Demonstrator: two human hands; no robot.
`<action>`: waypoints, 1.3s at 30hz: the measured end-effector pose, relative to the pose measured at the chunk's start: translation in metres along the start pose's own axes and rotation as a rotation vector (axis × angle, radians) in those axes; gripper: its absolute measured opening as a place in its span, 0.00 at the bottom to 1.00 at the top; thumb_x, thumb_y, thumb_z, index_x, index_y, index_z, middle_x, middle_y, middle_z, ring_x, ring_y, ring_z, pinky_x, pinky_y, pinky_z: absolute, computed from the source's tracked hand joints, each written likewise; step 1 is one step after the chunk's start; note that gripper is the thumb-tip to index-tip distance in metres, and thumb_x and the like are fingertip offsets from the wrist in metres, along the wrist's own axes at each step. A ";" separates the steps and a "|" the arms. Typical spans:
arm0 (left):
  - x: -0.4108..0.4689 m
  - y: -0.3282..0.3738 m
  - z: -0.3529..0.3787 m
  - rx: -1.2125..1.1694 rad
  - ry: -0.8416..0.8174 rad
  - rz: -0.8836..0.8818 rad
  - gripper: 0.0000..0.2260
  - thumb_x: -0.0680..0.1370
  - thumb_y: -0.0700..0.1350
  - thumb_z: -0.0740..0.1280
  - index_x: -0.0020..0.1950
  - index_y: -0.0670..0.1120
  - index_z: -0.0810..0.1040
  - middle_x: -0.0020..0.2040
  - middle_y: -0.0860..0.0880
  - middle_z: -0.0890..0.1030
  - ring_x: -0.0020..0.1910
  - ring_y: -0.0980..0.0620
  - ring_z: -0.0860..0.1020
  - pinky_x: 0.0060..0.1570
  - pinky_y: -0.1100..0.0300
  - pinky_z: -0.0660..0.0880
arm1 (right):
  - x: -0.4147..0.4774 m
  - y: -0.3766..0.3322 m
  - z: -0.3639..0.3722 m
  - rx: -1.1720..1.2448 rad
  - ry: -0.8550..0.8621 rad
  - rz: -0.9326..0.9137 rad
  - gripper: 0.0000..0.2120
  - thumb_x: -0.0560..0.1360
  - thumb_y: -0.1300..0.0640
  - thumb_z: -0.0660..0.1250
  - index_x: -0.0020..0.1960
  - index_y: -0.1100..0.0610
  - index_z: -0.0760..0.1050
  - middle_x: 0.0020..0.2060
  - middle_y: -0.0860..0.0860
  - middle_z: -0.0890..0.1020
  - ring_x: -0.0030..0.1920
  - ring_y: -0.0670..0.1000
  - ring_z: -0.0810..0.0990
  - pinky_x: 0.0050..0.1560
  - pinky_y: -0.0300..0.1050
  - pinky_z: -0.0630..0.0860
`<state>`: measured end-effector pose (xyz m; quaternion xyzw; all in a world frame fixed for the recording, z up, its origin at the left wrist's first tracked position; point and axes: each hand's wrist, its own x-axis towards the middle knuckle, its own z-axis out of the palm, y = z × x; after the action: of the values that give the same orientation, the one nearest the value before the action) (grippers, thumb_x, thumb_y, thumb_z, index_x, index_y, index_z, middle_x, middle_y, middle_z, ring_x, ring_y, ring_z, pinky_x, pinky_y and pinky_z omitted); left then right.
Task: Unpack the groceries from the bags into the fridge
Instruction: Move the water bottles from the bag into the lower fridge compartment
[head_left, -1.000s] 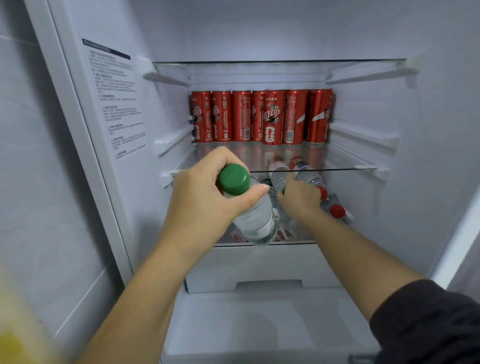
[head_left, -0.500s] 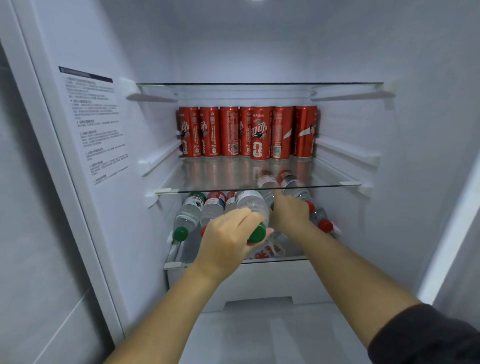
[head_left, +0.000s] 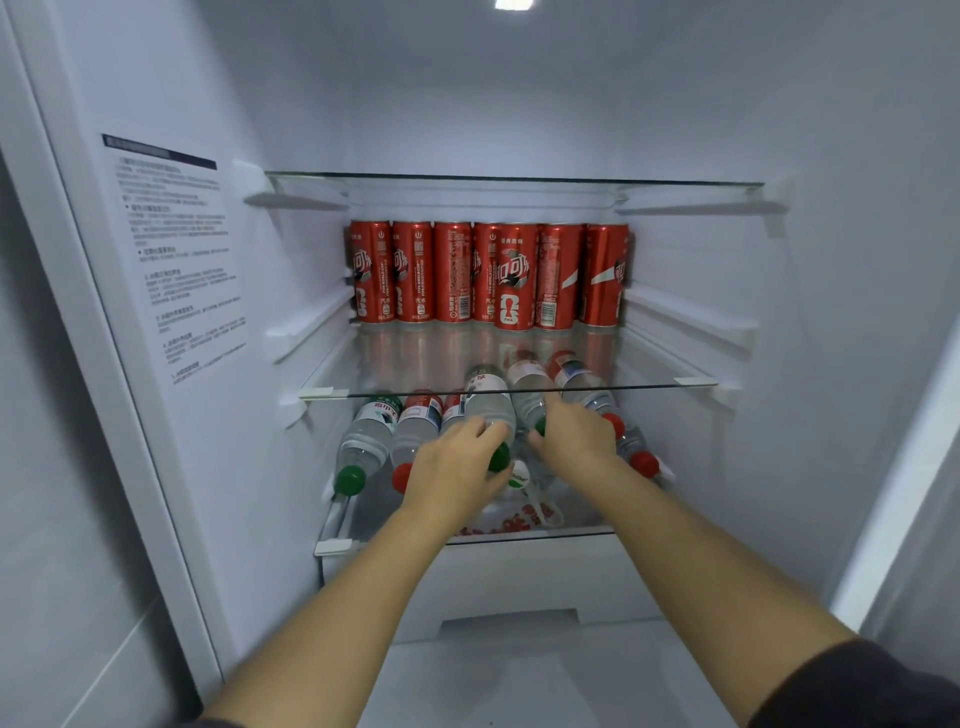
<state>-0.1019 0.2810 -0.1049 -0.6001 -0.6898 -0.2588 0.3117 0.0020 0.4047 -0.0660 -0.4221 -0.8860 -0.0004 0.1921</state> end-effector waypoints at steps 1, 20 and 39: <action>0.005 0.000 0.001 0.002 -0.012 -0.012 0.12 0.72 0.51 0.73 0.49 0.49 0.74 0.42 0.53 0.76 0.39 0.53 0.73 0.29 0.64 0.62 | -0.001 0.000 0.000 0.000 -0.002 0.000 0.19 0.79 0.49 0.63 0.66 0.56 0.67 0.50 0.55 0.80 0.49 0.57 0.80 0.38 0.47 0.70; 0.007 -0.004 -0.007 -0.299 -0.021 -0.517 0.14 0.77 0.50 0.68 0.60 0.50 0.73 0.51 0.52 0.77 0.51 0.50 0.75 0.50 0.55 0.74 | -0.035 0.010 0.012 0.590 0.144 0.138 0.34 0.73 0.51 0.72 0.73 0.46 0.59 0.59 0.47 0.76 0.55 0.51 0.78 0.53 0.51 0.78; -0.027 -0.018 -0.018 -0.721 -0.216 -0.802 0.06 0.75 0.44 0.71 0.38 0.49 0.80 0.37 0.50 0.83 0.38 0.52 0.83 0.46 0.53 0.81 | -0.062 0.011 0.034 1.100 0.081 0.334 0.16 0.77 0.69 0.59 0.37 0.57 0.81 0.37 0.53 0.84 0.40 0.50 0.82 0.45 0.41 0.80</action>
<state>-0.1151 0.2472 -0.1125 -0.3819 -0.7601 -0.5141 -0.1095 0.0341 0.3713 -0.1203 -0.3939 -0.6691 0.4745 0.4147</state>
